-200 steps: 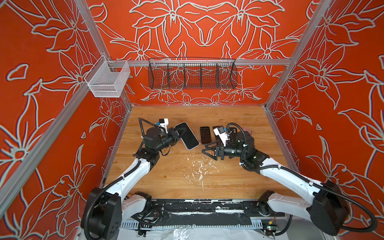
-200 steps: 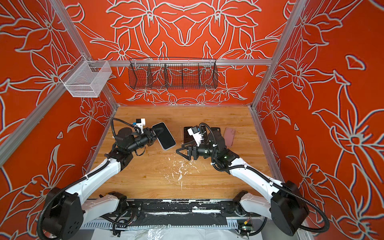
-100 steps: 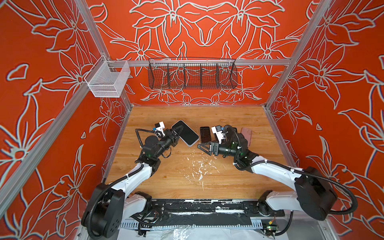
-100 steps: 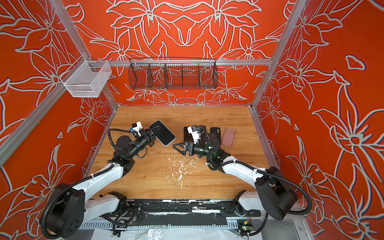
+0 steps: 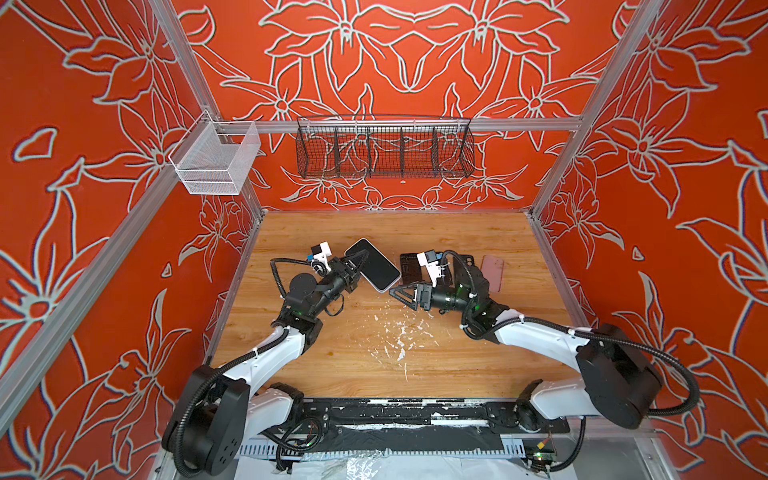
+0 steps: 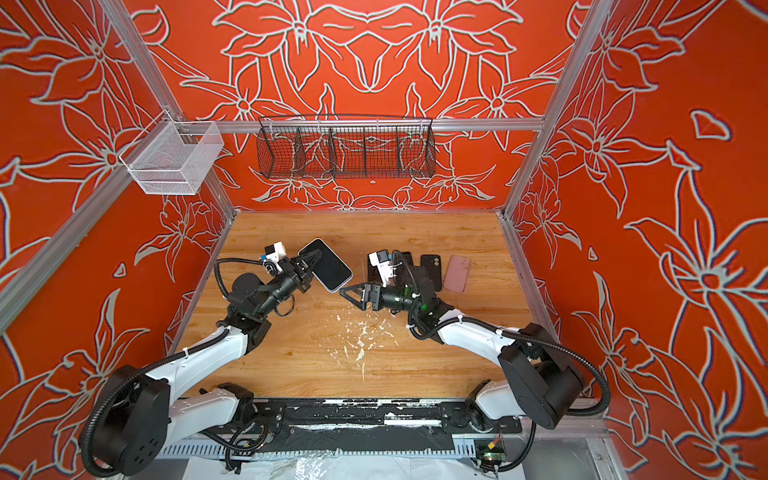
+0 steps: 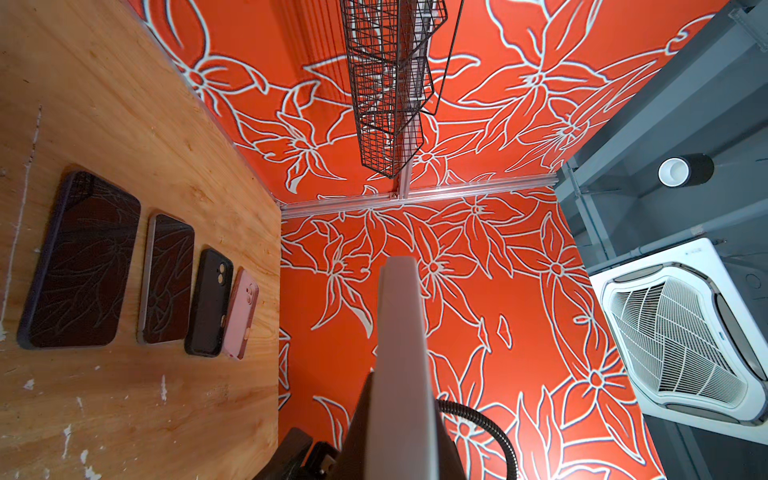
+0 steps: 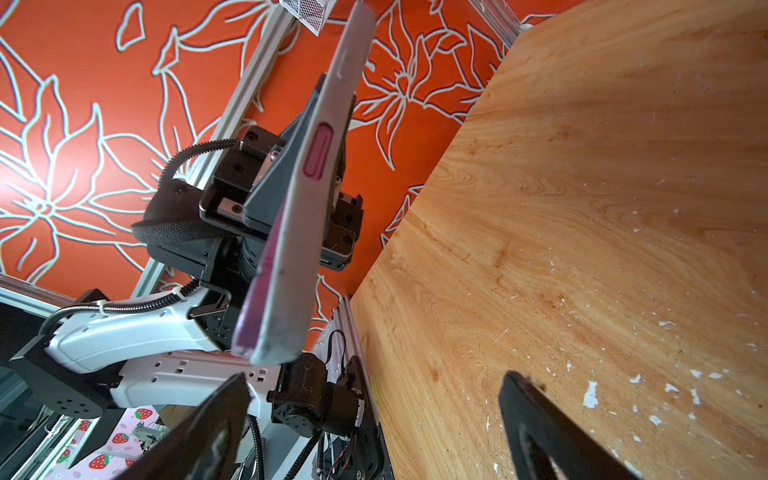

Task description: Take the phone out of the phone case

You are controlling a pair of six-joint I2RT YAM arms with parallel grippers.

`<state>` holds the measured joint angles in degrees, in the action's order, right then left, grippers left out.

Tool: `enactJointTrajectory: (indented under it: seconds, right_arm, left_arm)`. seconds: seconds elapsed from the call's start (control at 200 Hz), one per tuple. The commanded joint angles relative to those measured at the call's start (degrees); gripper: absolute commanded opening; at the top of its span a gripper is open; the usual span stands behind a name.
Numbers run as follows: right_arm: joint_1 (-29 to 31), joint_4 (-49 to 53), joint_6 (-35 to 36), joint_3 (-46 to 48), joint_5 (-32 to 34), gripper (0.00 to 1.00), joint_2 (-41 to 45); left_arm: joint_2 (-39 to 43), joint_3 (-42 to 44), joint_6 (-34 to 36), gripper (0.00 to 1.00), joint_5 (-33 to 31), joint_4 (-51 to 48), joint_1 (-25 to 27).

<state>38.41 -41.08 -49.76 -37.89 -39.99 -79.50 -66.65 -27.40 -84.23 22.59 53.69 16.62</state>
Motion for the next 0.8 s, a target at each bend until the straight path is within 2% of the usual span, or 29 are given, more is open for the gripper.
enactJointTrajectory:
  seconds: [0.0, 0.796]
  right_arm:
    - [0.4, -2.3, -0.7, -2.0, -1.0, 0.96, -0.7]
    - [-0.1, -3.9, -2.2, -2.0, 0.7, 0.94, -3.9]
  left_arm:
    - [0.1, -0.5, -1.4, 0.00, 0.2, 5.6, 0.4]
    - [-0.2, -1.9, -3.7, 0.00, 0.1, 8.5, 2.3]
